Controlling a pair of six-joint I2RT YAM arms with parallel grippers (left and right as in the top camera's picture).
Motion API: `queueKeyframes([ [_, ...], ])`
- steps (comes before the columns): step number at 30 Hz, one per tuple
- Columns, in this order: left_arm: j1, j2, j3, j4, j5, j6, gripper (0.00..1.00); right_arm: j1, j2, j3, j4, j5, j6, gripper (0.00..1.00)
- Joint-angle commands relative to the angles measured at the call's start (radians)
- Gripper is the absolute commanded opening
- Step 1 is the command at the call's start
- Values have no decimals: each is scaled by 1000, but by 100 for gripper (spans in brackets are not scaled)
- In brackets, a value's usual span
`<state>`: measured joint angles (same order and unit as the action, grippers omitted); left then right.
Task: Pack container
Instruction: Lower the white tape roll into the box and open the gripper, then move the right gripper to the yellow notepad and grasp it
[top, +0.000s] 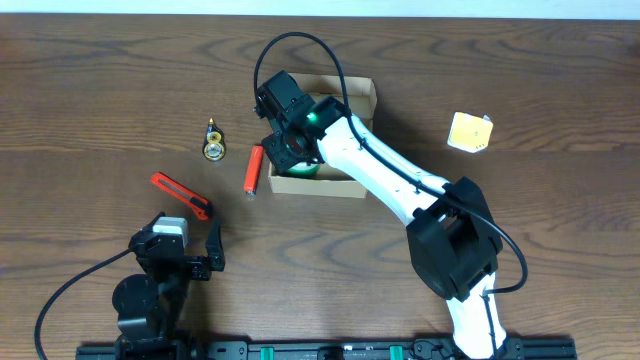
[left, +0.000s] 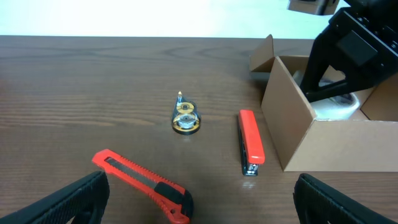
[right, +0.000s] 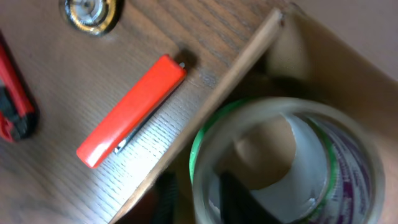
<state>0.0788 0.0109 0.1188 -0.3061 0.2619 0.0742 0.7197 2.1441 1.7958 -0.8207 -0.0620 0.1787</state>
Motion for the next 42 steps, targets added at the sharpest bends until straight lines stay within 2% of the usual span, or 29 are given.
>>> queueKeyframes([
  [1, 6, -6, -23, -3, -3, -11, 95, 9, 10, 1, 2, -8, 0, 37],
  [8, 6, -6, -23, -3, -3, -11, 95, 2, -14, 4, -11, -6, -1, 35],
  [12, 6, -6, -23, -3, -3, -11, 95, -14, -114, 4, -40, 8, -23, 36],
  [17, 6, -6, -23, -3, -3, -11, 96, -65, -261, 4, -122, 163, -10, 38],
  [21, 6, -6, -23, -3, -3, -11, 95, -169, -327, 4, -220, 249, 16, 40],
  [26, 6, -6, -23, -3, -3, -11, 95, -377, -330, -9, -280, 267, 39, 44],
  [30, 6, -6, -23, -3, -3, -11, 95, -571, -324, -84, -231, 264, 73, 54],
  [36, 6, -6, -23, -3, -3, -11, 95, -697, -324, -244, -94, 159, 156, 69],
  [40, 6, -6, -23, -3, -3, -11, 96, -726, -324, -353, 23, 183, 199, 95],
  [41, 6, -6, -23, -3, -3, -11, 96, -731, -324, -378, 54, 189, 200, 99],
  [42, 6, -6, -23, -3, -3, -11, 95, -733, -324, -394, 74, 193, 200, 99],
])
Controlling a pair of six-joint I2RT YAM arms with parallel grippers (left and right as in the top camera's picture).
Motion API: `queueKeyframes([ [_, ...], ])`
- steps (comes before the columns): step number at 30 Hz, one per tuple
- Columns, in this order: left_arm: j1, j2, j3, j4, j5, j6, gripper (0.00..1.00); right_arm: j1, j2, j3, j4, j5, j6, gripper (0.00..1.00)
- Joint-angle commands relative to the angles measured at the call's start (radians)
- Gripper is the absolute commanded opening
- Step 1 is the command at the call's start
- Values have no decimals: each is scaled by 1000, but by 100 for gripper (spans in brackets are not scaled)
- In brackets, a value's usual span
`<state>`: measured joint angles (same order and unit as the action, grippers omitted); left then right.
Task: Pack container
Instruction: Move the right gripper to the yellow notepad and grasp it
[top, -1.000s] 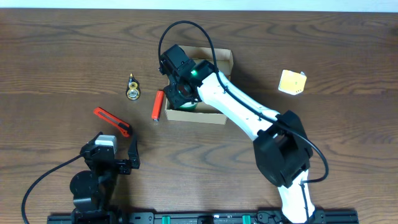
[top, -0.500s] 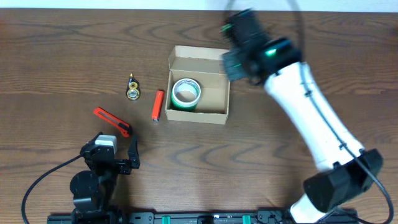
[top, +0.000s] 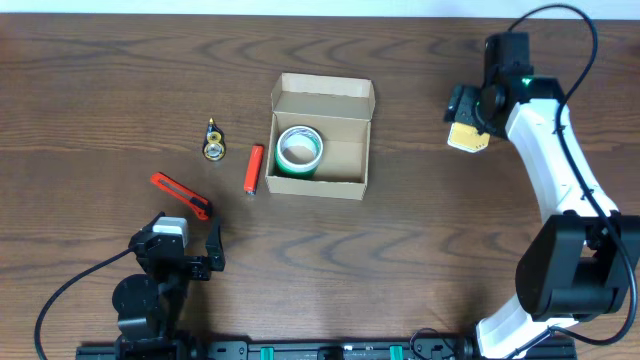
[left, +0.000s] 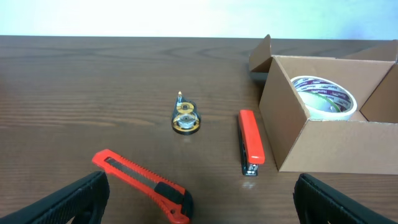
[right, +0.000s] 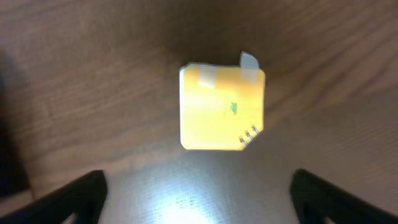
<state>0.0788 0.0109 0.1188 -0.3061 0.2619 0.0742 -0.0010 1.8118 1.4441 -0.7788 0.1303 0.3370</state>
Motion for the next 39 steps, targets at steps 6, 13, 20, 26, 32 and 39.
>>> queueKeyframes([
  [6, 6, -6, -23, -3, -3, -11, 95, -22, 42, -101, 125, 66, 59, 99],
  [13, 6, -6, -23, -3, -3, -11, 95, -46, 137, -102, 208, 68, 29, 99],
  [20, 6, -6, -23, -3, -3, -11, 95, -65, 197, -102, 242, 72, 21, 99],
  [26, 6, -6, -23, -3, -3, -11, 95, -84, 207, -102, 272, 23, -16, 99],
  [32, 6, -6, -23, -3, -3, -11, 95, -85, 232, -102, 298, -9, -32, 99],
  [39, 6, -6, -23, -3, -3, -11, 95, -85, 252, -102, 306, -11, -40, 99],
])
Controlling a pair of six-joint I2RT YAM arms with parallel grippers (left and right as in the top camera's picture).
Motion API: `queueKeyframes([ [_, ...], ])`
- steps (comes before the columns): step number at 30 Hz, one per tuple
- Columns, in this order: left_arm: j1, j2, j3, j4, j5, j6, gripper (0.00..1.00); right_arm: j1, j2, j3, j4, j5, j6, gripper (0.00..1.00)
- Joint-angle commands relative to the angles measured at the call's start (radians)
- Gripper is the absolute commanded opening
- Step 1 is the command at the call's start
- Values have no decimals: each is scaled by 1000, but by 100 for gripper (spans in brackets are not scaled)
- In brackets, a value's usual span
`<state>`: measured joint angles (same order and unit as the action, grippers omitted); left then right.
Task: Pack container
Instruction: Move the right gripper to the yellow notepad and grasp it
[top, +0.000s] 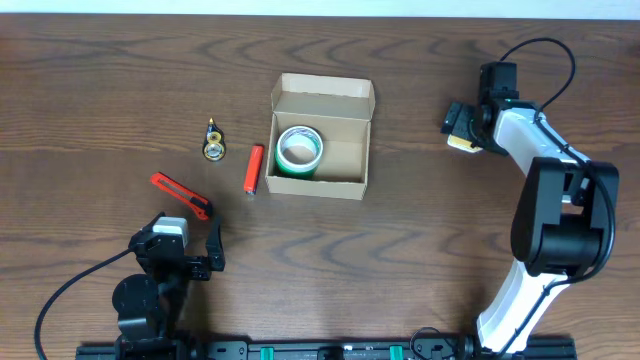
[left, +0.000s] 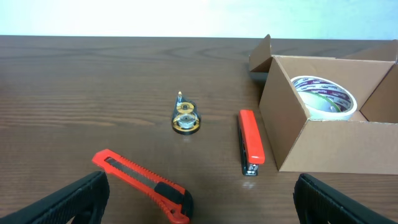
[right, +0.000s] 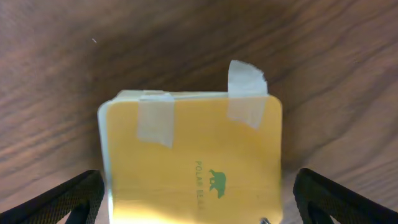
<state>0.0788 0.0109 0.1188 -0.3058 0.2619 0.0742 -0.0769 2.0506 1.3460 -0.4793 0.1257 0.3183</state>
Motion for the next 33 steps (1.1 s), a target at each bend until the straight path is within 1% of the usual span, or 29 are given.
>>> queueKeyframes([
  [1, 6, -6, -23, -3, -3, -11, 95, -9, 13, -4, 9, -6, -21, 99],
  [9, 6, -6, -23, -3, -3, -11, 95, -10, 27, -5, 39, -20, -48, 99],
  [24, 6, -6, -23, -3, -3, -11, 95, -10, 76, -5, 37, -29, -66, 99],
  [31, 6, -6, -23, -3, -3, -11, 95, -10, 75, -4, 31, -29, -65, 82],
  [33, 6, -6, -23, -3, -3, -11, 96, -10, 70, 2, 21, -29, -65, 81],
])
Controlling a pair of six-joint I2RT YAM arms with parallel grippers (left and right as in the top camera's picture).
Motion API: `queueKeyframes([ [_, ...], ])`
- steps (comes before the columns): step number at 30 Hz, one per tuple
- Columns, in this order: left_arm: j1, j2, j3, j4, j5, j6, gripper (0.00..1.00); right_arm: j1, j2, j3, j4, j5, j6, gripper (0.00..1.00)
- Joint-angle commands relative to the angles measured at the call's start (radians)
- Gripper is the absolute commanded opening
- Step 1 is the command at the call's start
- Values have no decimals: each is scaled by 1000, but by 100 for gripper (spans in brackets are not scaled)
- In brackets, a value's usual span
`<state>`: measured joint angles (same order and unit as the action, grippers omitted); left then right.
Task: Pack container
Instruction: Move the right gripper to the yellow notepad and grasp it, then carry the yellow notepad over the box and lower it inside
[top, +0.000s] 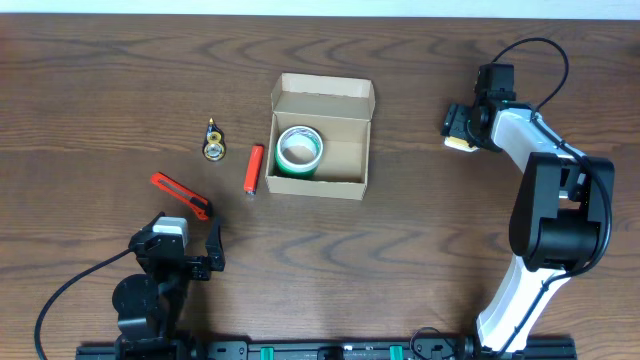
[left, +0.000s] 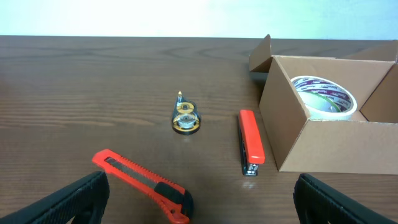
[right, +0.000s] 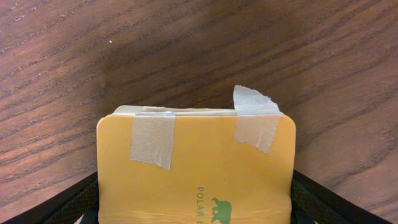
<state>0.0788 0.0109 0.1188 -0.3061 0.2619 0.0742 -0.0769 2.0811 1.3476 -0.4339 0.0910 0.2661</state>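
An open cardboard box (top: 340, 160) holds a green-edged tape roll (top: 299, 148). On the table to its left lie a red stapler (top: 254, 169), a small gold tape dispenser (top: 213, 141) and a red utility knife (top: 181, 195). A yellow notepad (right: 196, 168) with two tape strips lies at the far right. My right gripper (right: 194, 208) is low over it and open, its fingers (right: 62, 205) close against the pad's two sides. My left gripper (left: 199, 211) stands open near the front left, with nothing between its fingers.
The box's flaps (left: 264, 53) stand up on the side facing the stapler. The right arm (top: 545, 150) runs from the table's front edge up to the far right corner, with its cable looped above it.
My right gripper has come lower over the yellow notepad, so the pad now fills the gap between its fingers. The left arm and the other objects have not moved.
My right gripper was first inside the box at the tape roll. It then stood clear at the far right above the yellow notepad, with the roll left in the box. It has since come down around the pad in two stages. The left arm stayed still.
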Motion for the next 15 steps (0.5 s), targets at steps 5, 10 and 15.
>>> queueKeyframes([
  [5, 6, -6, -23, -3, -3, -11, 95, -8, 14, 44, -74, -11, -13, 76],
  [10, 6, -6, -23, -3, -3, -11, 95, -6, -48, 119, -146, -61, -13, 74],
  [15, 6, -6, -23, -3, -3, -11, 95, 5, -154, 202, -211, -192, -13, 72],
])
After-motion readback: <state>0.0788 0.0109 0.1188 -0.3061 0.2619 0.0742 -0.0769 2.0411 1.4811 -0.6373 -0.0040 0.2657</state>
